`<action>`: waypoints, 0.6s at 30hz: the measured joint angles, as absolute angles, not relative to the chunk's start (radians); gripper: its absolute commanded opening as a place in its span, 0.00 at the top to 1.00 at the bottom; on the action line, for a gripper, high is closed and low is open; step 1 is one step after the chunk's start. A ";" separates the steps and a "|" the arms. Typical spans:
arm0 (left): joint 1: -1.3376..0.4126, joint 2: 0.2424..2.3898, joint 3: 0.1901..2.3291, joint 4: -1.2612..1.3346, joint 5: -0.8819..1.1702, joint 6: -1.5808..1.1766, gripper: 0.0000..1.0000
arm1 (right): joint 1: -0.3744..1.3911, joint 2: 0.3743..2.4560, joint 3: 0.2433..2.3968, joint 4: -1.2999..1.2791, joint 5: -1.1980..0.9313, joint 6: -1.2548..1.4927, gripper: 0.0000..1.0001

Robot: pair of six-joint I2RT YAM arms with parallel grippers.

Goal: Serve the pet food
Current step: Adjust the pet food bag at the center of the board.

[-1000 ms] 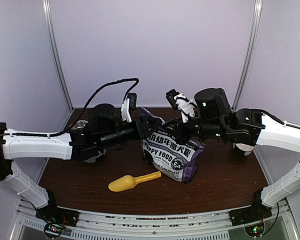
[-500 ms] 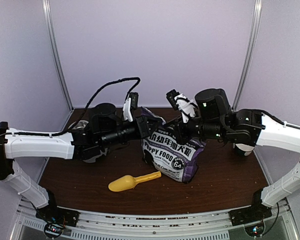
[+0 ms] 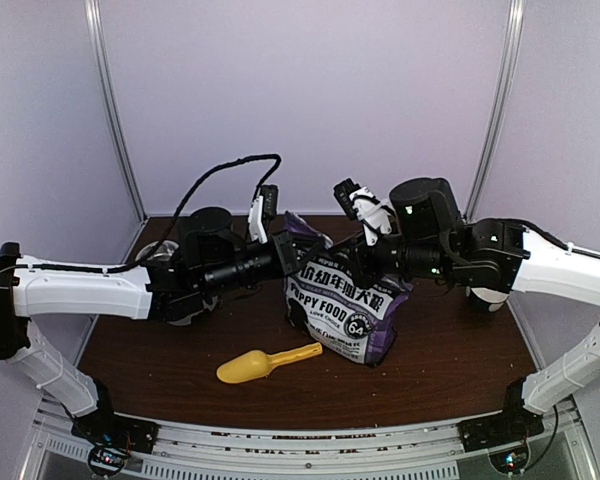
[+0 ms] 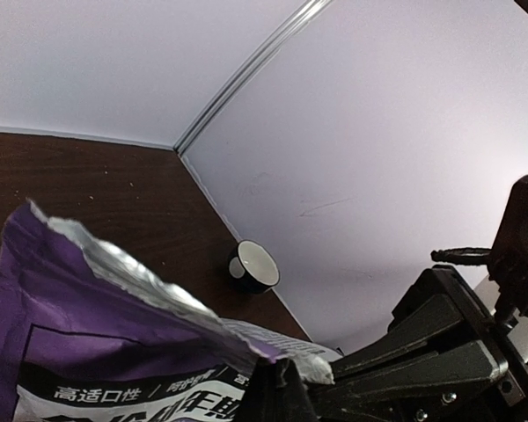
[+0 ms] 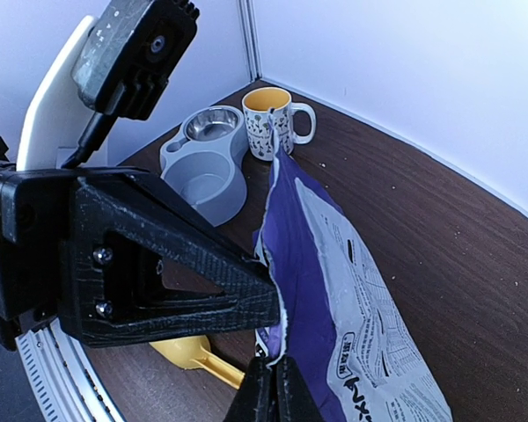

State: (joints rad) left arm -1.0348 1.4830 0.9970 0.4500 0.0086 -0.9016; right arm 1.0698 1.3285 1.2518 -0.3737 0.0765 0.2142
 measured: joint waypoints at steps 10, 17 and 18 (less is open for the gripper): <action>-1.033 1.493 0.997 0.453 0.007 -0.901 1.00 | 1.073 1.329 1.274 -0.402 0.075 0.216 0.74; -1.033 1.493 0.997 0.452 0.007 -0.901 1.00 | 1.076 1.346 1.359 -0.435 0.098 0.212 0.72; -1.033 1.493 0.997 0.452 0.006 -0.901 1.00 | 1.076 1.352 1.365 -0.440 0.105 0.211 0.73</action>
